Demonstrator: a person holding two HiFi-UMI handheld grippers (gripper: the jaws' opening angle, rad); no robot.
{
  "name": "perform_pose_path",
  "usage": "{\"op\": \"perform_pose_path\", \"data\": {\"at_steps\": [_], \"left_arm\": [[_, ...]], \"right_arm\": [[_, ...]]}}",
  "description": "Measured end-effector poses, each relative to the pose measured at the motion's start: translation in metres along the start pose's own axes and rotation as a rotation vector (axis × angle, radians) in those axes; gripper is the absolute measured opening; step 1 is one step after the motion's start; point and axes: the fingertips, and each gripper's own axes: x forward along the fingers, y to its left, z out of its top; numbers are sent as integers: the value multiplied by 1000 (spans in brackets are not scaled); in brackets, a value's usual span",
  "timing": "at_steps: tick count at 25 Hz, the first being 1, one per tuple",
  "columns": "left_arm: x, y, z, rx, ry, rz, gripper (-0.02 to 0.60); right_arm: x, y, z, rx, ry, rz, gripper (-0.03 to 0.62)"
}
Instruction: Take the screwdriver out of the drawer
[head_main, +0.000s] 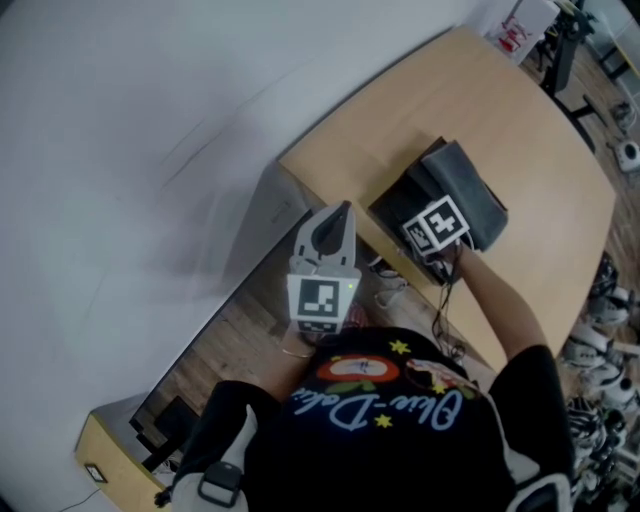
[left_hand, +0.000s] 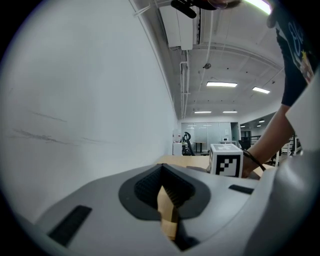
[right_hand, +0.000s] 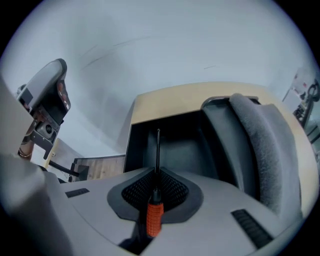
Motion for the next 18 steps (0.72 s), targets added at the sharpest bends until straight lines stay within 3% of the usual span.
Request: {"op": "perform_pose_path", "data": {"at_steps": [5,10,18], "left_arm": [[6,-7,0,33,9,-36,0],[14,-13,2,57,11,-71,0],[27,-28,9,99,2,-154,0]], "right_arm": [[-29,-5,13,51,-155,-42,31],[-60,-8,28,42,-319,-152,31],[-112,-11,38,157,-584,-245,31]]}}
